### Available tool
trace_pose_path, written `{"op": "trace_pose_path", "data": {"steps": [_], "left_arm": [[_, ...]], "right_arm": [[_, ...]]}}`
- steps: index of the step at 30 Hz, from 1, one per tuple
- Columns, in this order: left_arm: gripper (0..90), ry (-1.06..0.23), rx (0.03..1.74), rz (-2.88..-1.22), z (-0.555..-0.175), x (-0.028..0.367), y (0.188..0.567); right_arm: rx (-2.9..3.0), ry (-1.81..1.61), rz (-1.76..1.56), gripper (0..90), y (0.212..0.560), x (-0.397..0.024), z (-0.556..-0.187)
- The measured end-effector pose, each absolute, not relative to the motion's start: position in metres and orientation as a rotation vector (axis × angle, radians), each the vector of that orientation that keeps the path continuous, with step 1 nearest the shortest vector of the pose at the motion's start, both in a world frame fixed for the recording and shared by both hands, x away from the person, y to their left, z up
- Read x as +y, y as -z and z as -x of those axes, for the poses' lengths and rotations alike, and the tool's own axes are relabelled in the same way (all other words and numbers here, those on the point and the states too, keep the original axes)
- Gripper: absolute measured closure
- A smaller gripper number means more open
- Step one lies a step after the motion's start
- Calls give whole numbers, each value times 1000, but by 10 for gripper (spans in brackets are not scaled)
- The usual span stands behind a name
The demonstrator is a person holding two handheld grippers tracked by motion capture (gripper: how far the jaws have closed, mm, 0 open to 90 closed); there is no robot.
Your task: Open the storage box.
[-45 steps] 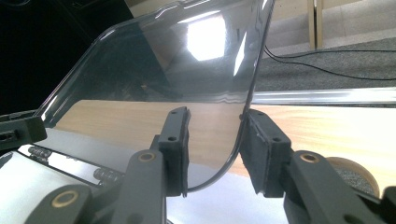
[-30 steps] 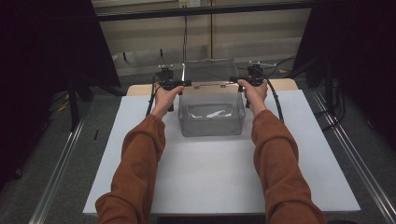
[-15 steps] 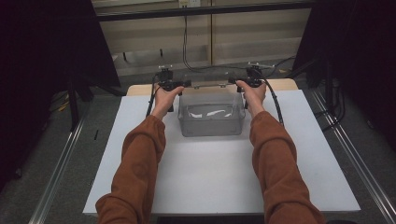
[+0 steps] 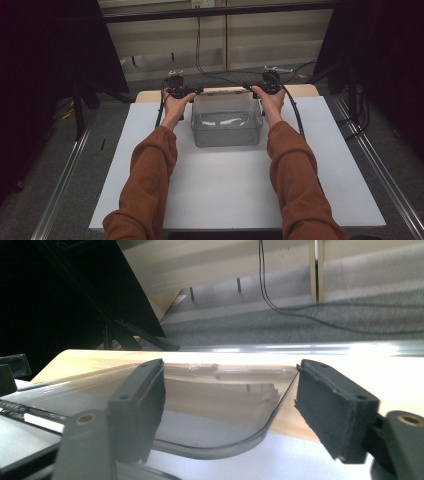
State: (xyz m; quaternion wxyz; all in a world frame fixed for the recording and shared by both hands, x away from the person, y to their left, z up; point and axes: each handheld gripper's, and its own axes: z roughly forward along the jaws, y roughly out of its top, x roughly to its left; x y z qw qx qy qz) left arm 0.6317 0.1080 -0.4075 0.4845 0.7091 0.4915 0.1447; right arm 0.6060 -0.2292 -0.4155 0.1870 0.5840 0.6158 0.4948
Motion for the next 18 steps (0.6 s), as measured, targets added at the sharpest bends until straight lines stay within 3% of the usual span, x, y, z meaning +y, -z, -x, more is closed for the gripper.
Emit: {"op": "trace_pose_path", "data": {"steps": [12, 18], "left_arm": [[84, -461, 1086, -1762, -620, 114, 402], [81, -480, 1035, -1726, -609, 110, 396]], "right_arm": [[1723, -1395, -1494, 72, 411, -234, -587], [1739, -1346, -1398, 53, 408, -231, -578]]}}
